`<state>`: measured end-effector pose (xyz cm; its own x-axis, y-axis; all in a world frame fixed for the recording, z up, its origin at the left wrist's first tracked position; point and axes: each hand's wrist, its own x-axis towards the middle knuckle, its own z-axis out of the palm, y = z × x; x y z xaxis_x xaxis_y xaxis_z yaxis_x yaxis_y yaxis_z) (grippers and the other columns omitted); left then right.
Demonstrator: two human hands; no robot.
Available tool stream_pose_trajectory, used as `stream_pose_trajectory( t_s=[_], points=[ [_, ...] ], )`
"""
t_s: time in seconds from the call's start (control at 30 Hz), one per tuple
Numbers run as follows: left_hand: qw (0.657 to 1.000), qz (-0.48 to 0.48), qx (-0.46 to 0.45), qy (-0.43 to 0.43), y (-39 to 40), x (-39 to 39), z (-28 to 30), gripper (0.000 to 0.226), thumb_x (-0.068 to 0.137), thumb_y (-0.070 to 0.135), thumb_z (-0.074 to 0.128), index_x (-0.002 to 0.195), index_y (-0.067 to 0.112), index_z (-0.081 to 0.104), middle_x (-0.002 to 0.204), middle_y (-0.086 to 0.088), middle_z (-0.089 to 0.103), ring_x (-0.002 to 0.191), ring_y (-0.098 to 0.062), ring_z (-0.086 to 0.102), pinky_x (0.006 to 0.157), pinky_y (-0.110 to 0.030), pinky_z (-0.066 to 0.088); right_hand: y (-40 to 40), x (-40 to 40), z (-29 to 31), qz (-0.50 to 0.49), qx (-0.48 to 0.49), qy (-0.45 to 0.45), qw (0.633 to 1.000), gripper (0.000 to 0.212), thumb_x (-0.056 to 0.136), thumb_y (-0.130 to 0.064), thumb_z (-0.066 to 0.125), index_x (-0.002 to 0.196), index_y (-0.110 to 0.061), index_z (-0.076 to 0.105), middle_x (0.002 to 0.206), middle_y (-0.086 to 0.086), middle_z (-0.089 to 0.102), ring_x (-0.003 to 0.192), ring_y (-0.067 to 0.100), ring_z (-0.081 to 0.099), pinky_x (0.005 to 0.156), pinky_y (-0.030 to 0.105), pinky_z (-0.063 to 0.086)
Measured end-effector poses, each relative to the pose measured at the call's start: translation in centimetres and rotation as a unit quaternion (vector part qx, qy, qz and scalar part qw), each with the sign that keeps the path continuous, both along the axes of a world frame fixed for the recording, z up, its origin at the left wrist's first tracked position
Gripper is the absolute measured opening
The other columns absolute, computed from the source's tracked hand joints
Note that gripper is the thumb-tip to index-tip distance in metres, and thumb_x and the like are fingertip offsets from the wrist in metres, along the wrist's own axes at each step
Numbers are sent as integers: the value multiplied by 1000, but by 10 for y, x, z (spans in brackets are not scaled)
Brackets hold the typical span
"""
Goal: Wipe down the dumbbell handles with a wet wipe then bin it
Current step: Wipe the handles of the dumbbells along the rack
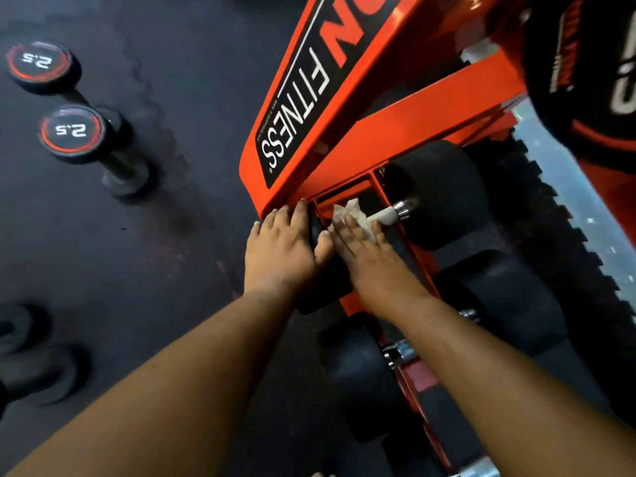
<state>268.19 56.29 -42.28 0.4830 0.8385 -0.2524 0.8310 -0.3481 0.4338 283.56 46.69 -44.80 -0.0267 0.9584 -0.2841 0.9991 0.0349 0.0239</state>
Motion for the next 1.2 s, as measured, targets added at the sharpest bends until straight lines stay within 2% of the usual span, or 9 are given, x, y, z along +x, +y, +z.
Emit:
stream_pose_trajectory(
  t_s=[0.23, 0.37, 0.53, 0.6, 0.7, 0.9, 1.03, 1.1, 1.2],
  points=[
    [999, 4, 36, -36, 2, -1, -2, 85, 88, 66, 25, 147, 12, 52, 138, -15, 61, 130, -35, 55, 108, -51, 43, 8, 3, 17, 26, 10, 33, 999, 70, 88, -14, 17, 157, -7, 24, 165, 11, 20, 153, 23, 8, 122, 48, 4],
    [998, 1, 48, -37, 0, -3, -9, 84, 88, 66, 26, 147, 13, 52, 136, -14, 62, 129, -33, 56, 107, -48, 44, -10, 14, 18, 61, -6, 42, 997, 83, 86, -9, 56, 159, -10, 15, 167, 9, 11, 154, 23, 2, 124, 47, 6],
    [997, 7, 70, -39, -1, -3, -12, 84, 87, 65, 26, 146, 13, 53, 132, -15, 64, 123, -36, 58, 101, -45, 47, 19, 12, 7, 45, 12, -10, 999, 67, 89, -19, 16, 150, -4, 39, 156, 17, 39, 148, 31, 31, 124, 53, 9],
    [996, 2, 75, -39, 0, -2, -8, 85, 86, 65, 25, 147, 13, 53, 132, -15, 63, 122, -37, 57, 99, -45, 46, 32, 4, 4, 46, 0, -56, 997, 73, 86, -19, 8, 154, -4, 27, 161, 18, 28, 150, 32, 23, 123, 54, 0],
    [997, 0, 71, -30, -1, -2, -3, 85, 84, 66, 23, 144, 15, 54, 129, -15, 63, 119, -39, 58, 95, -45, 47, 12, -1, 3, 32, 25, -79, 996, 74, 85, -14, 10, 159, -6, 11, 166, 15, 11, 154, 31, 7, 123, 55, 3],
    [999, 40, -15, -3, 9, 12, 3, 55, 88, 66, 31, 109, 17, 45, 124, -14, 54, 120, -36, 48, 91, -48, 39, -3, 5, 13, 43, 51, -16, 998, 65, 88, -8, 22, 152, -5, 37, 159, 11, 36, 149, 27, 29, 120, 54, 24],
    [998, 58, 11, -12, 9, 19, 5, 38, 94, 57, 38, 101, 20, 36, 124, -13, 55, 119, -37, 47, 91, -50, 37, 38, 7, -3, 33, 4, -5, 999, 64, 93, -8, 44, 156, -13, 29, 159, 7, 36, 150, 26, 26, 125, 46, 0],
    [997, 62, 25, -26, 8, 18, 3, 36, 93, 55, 39, 99, 20, 37, 121, -12, 56, 115, -36, 48, 89, -51, 37, 39, 3, -6, 24, 19, -37, 999, 64, 85, -8, 56, 147, -16, 45, 140, 6, 55, 134, 30, 45, 124, 50, 13],
    [996, 73, 32, -43, 8, 17, 2, 34, 91, 53, 43, 98, 20, 39, 116, -10, 57, 111, -34, 49, 87, -49, 37, 19, -7, 2, -4, 137, -24, 990, 61, 77, -8, 39, 136, -11, 55, 127, 7, 60, 125, 30, 46, 118, 49, 28]
  ],
)
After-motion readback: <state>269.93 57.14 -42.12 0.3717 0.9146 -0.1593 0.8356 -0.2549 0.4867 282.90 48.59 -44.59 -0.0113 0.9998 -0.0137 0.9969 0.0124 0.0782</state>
